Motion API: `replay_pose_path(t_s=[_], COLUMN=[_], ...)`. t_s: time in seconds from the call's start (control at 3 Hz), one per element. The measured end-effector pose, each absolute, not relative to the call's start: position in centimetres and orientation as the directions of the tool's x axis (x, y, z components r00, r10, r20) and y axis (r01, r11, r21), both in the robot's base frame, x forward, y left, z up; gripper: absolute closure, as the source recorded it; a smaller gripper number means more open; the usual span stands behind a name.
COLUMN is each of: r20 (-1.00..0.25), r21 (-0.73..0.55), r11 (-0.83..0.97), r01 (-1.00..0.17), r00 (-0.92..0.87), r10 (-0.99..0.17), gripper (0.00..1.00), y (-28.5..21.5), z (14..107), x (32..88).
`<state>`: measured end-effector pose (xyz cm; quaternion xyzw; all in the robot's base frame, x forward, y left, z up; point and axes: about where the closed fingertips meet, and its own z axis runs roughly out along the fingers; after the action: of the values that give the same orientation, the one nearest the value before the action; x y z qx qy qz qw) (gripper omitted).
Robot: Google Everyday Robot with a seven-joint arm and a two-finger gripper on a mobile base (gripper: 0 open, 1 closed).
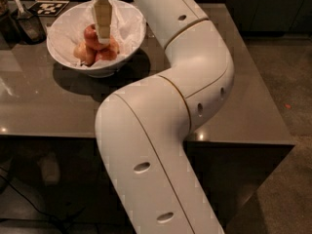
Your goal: Pick apple from white bowl
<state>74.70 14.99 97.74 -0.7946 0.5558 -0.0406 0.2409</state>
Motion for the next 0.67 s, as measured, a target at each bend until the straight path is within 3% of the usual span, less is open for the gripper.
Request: replay_pose_path(t_s=[0.67], r20=[-0.250], r21=[-0.393], r11=[-0.262], r01=[-0.881], r00=[0.377], r10=[-0.892], gripper=[0.00], y=[14.9], z=[94.9], x=[75.7])
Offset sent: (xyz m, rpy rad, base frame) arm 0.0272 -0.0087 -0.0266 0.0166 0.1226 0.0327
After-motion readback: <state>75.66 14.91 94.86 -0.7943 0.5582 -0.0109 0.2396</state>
